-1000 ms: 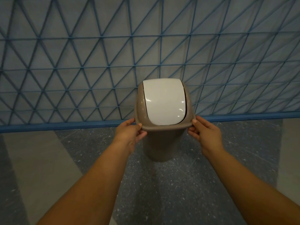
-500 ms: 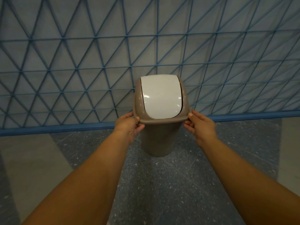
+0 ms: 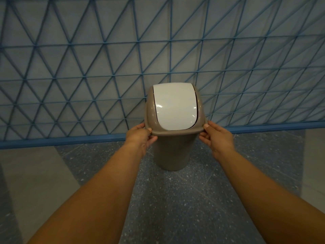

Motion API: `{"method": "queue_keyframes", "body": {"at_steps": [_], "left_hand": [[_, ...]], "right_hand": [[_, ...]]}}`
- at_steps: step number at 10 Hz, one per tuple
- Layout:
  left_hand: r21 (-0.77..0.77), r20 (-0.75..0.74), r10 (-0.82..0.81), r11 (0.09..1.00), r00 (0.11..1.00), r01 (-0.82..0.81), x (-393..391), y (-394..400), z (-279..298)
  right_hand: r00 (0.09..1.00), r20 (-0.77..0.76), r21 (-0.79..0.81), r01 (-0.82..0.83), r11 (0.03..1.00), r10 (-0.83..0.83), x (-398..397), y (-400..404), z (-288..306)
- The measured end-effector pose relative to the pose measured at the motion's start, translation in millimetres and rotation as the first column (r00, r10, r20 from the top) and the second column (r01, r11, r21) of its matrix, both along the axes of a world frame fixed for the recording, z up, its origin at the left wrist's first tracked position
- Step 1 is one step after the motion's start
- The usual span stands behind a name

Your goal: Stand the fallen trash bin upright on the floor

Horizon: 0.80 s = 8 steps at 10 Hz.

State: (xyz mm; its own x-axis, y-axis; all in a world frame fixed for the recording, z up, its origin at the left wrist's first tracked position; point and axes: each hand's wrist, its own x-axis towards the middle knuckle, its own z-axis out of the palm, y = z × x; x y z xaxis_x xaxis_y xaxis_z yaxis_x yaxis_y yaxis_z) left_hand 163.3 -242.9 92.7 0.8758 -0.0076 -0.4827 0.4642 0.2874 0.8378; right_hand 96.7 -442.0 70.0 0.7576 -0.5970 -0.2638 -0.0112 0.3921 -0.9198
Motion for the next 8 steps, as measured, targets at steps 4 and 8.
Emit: {"method": "queue_keyframes", "body": {"at_steps": [4, 8], "left_hand": [[0.058, 0.028, -0.023, 0.998, 0.999, 0.022, -10.8, 4.4, 2.9], [0.632, 0.091, -0.538, 0.681, 0.838, 0.369, -33.9, 12.9, 27.3]], "right_hand": [[0.987, -0.135, -0.189, -0.116, 0.975, 0.091, -3.6, -5.1, 10.6], [0.919, -0.322, -0.509, -0.370, 0.777, 0.228, -18.0, 5.1, 40.0]]}}
